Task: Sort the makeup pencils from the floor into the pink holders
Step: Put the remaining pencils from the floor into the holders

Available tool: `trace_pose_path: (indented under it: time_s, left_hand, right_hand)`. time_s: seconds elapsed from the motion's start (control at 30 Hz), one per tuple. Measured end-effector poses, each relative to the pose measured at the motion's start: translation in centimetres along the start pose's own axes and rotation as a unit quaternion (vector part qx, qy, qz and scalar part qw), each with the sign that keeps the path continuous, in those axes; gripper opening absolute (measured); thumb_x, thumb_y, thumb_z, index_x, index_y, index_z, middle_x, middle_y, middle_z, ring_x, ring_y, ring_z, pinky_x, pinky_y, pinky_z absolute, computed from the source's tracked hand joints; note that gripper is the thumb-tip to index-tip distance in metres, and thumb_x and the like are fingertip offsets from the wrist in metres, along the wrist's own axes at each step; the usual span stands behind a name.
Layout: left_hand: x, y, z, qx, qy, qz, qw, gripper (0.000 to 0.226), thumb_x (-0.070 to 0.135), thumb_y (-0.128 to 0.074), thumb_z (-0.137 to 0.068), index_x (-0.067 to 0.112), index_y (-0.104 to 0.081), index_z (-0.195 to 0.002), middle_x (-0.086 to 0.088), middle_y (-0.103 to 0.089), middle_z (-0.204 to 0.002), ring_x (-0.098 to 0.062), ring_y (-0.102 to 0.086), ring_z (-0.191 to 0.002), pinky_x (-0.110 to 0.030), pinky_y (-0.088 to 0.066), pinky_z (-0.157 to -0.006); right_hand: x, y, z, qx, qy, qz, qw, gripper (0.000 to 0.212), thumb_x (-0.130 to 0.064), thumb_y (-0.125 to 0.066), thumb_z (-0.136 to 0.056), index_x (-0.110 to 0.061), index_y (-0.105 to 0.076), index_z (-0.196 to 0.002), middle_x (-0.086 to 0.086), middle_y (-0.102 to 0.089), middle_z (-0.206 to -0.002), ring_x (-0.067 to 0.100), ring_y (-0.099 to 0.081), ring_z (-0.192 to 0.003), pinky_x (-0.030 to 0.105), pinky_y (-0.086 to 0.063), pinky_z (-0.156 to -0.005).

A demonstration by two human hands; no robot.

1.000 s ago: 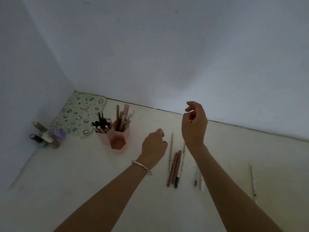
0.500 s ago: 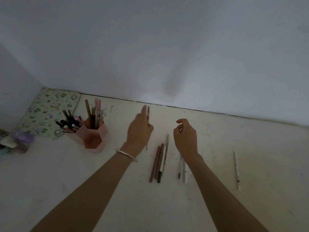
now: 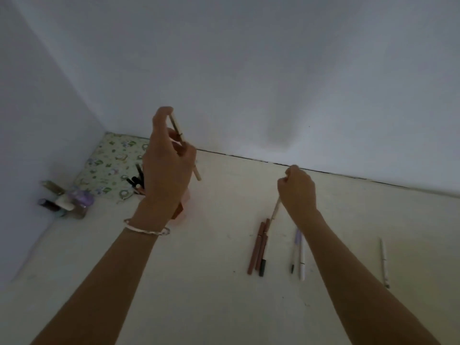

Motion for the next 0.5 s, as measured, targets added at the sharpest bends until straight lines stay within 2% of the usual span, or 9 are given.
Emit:
trace_pose_path:
  time_s: [0.1, 0.2, 0.3, 0.37, 0.43, 0.5]
  left_hand:
    - [-2.3, 3.7, -0.9, 0.052, 0.031, -0.014, 0.998, 0.065, 0.007, -0.064, -0.081, 0.035, -0.033, -0.131, 0.018, -0.055, -0.080, -0.002, -0.062, -0.064, -0.020, -0.050, -0.056]
    - [-3.6, 3.5, -0.4, 0.016, 0.031, -0.084, 0.996, 0.063, 0.007, -0.065, -0.083, 0.031, -0.033, -0.131, 0.009, -0.059, -0.083, -0.011, -0.062, -0.067, -0.029, -0.053, -0.060]
    - [-4.3, 1.9, 0.3, -0.036, -0.008, -0.228, 0.973, 0.045, 0.012, -0.060, -0.088, 0.021, -0.042, -0.128, -0.004, -0.064, -0.089, -0.024, -0.061, -0.077, -0.040, -0.051, -0.072]
    - [-5.0, 1.2, 0.7, -0.066, -0.023, -0.338, 0.938, 0.029, 0.024, -0.054, -0.091, 0.016, -0.057, -0.119, -0.008, -0.066, -0.102, -0.029, -0.059, -0.095, -0.042, -0.044, -0.085]
    - [-5.7, 2.0, 0.8, -0.055, -0.006, -0.351, 0.935, 0.032, 0.031, -0.056, -0.089, 0.016, -0.065, -0.115, -0.009, -0.064, -0.116, -0.031, -0.053, -0.112, -0.042, -0.037, -0.093]
    - [-5.6, 3.8, 0.4, -0.007, -0.003, -0.324, 0.946, 0.037, 0.029, -0.056, -0.088, 0.014, -0.063, -0.122, -0.011, -0.062, -0.120, -0.033, -0.051, -0.115, -0.044, -0.037, -0.095]
  right_hand:
    - [-3.5, 4.9, -0.9, 0.101, 0.029, -0.122, 0.987, 0.020, -0.006, -0.053, -0.086, -0.004, -0.061, -0.104, 0.008, -0.063, -0.081, 0.021, -0.051, -0.070, 0.029, -0.037, -0.067]
    - [-7.4, 7.6, 0.1, 0.146, 0.076, -0.255, 0.953, 0.015, -0.010, -0.055, -0.089, -0.013, -0.060, -0.103, -0.004, -0.056, -0.072, 0.013, -0.050, -0.063, 0.024, -0.044, -0.064]
    - [-10.7, 8.5, 2.0, 0.164, 0.124, -0.315, 0.926, 0.015, -0.009, -0.056, -0.091, -0.013, -0.060, -0.104, -0.001, -0.059, -0.076, 0.010, -0.054, -0.067, 0.015, -0.044, -0.064]
    - [-12.2, 8.3, 3.3, 0.165, 0.156, -0.335, 0.915, 0.015, -0.006, -0.057, -0.091, -0.010, -0.061, -0.105, 0.001, -0.061, -0.080, 0.012, -0.055, -0.070, 0.013, -0.044, -0.066]
    - [-13.6, 7.6, 4.5, 0.163, 0.183, -0.351, 0.904, 0.016, -0.004, -0.057, -0.091, -0.008, -0.061, -0.107, 0.002, -0.061, -0.083, 0.013, -0.056, -0.072, 0.012, -0.044, -0.069]
    - [-15.3, 6.5, 5.3, 0.156, 0.204, -0.368, 0.894, 0.018, -0.006, -0.057, -0.093, -0.008, -0.061, -0.110, 0.001, -0.062, -0.088, 0.013, -0.057, -0.075, 0.013, -0.046, -0.072]
Point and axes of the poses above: each hand's wrist, its own z-axis away from the middle knuckle, its own y-axis out of the back of the hand, x = y × z, the point moved 8 cm from there along -z, towards the middle knuckle
